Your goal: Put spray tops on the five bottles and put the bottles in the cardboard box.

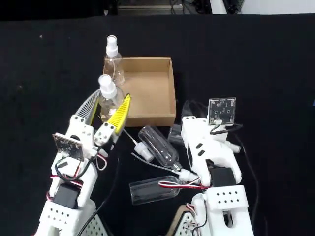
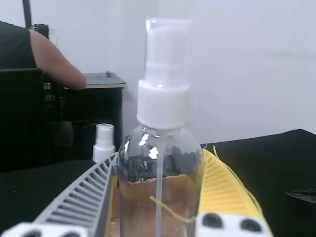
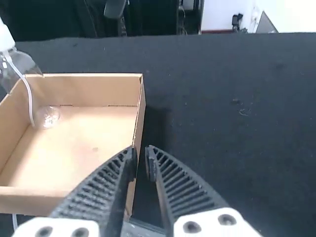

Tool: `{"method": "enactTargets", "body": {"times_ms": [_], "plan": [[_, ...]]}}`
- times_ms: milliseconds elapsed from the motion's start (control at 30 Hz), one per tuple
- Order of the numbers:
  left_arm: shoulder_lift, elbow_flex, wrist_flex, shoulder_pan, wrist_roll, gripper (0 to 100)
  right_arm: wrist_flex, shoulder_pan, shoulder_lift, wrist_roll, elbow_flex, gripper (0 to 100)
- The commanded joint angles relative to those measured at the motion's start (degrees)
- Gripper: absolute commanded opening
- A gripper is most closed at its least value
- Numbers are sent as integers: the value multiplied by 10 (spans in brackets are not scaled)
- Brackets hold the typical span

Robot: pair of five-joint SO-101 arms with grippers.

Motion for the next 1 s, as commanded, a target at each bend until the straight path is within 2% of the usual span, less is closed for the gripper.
{"method": "enactTargets", "body": {"times_ms": [0, 167, 267, 433, 533, 700, 967], "plan": [[-4, -13, -11, -55, 4, 130, -19, 13, -15, 5, -2, 15], [-2, -102, -9, -109, 94, 134, -19, 12, -16, 4, -2, 15], [32, -180, 18, -120, 102, 134, -18, 12, -16, 4, -2, 15], [203, -324, 22, -122, 102, 134, -18, 12, -16, 3, -2, 15], [318, -379, -6, -119, 101, 134, -17, 12, -16, 4, -2, 15], [455, -393, -84, -118, 101, 134, -17, 12, -15, 5, -2, 15], [562, -315, -229, -102, 101, 134, -18, 12, -15, 5, -2, 15]]}}
